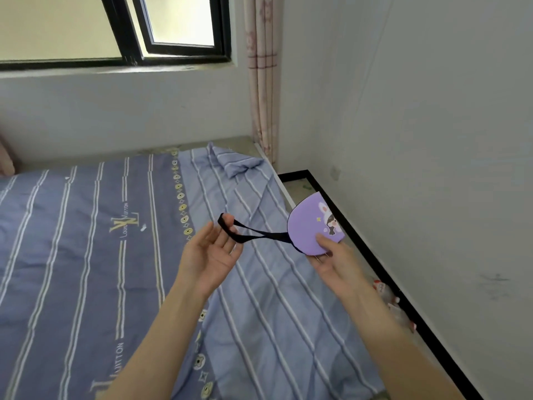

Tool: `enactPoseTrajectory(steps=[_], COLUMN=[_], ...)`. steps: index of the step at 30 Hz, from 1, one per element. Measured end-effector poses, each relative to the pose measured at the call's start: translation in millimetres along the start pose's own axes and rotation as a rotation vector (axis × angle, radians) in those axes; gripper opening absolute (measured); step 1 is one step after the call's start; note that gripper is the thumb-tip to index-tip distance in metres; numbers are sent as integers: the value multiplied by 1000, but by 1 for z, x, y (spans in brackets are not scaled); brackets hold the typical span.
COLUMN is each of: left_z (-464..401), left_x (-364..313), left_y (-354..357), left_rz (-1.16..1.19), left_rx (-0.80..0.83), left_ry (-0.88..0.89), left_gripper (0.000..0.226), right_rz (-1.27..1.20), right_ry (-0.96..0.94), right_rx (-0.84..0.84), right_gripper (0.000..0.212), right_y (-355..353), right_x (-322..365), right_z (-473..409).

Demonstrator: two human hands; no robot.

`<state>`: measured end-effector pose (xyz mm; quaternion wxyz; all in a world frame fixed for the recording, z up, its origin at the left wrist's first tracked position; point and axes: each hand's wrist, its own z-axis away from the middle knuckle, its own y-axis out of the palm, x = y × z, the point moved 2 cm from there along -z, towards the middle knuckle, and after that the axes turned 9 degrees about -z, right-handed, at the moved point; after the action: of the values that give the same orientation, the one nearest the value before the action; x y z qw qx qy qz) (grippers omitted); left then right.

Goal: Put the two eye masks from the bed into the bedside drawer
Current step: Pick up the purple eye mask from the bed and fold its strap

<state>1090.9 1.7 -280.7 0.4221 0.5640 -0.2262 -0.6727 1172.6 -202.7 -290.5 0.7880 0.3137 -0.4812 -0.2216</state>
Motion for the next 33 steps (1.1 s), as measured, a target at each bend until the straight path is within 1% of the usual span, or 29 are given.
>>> enactPoseTrajectory(steps=[2, 3, 4, 6, 8, 11, 14, 15, 18, 22, 24, 25, 26, 29, 31, 33], left_z=[-1, -2, -2, 0, 0, 3, 5, 6, 8, 8, 8, 9, 10, 15, 19, 25], left_x=[-1, -1, -3, -8, -12, -17, -21, -22, -25, -24, -24, -24, -26, -31, -35, -37], left_y=[3, 5, 7, 10, 13, 20, 25, 26, 27, 27, 25, 25, 23, 15, 10, 7], left_rz=[-23, -108, -247, -613, -890, -1118, -1301, -1323, -1292, -1348, -1391, -1398, -1395, -1355, -1439, -1512], left_rx=[-20, -41, -63, -77, -31, 44, 89, 91, 81, 85, 106, 116, 117, 89, 84, 66], left_ry=[27, 37, 49, 86, 117, 172, 264, 278, 282, 244, 224, 219, 226, 247, 247, 232], left_gripper=[25, 30, 32, 31, 29, 28, 28, 26, 21, 15, 6, 3, 5, 3, 7, 5], right_rz=[36, 88, 149, 274, 396, 557, 693, 739, 887, 1056, 1114, 1107, 1078, 951, 910, 853], right_ry=[-13, -30, -52, -99, -137, -178, -203, -209, -230, -194, -158, -142, -133, -149, -154, -144], right_rx=[32, 51, 69, 108, 150, 187, 203, 206, 234, 328, 368, 369, 354, 292, 275, 276], right_gripper=[31, 33, 34, 35, 33, 25, 25, 25, 20, 13, 14, 14, 13, 13, 6, 3], right_y=[3, 5, 6, 9, 13, 18, 21, 23, 26, 35, 38, 39, 40, 40, 41, 43], right_x=[-6, -9, -11, -15, -18, -22, -24, -24, -24, -28, -30, -31, -32, -31, -31, -33], right_z=[2, 3, 4, 5, 6, 8, 10, 11, 13, 17, 20, 21, 23, 26, 26, 26])
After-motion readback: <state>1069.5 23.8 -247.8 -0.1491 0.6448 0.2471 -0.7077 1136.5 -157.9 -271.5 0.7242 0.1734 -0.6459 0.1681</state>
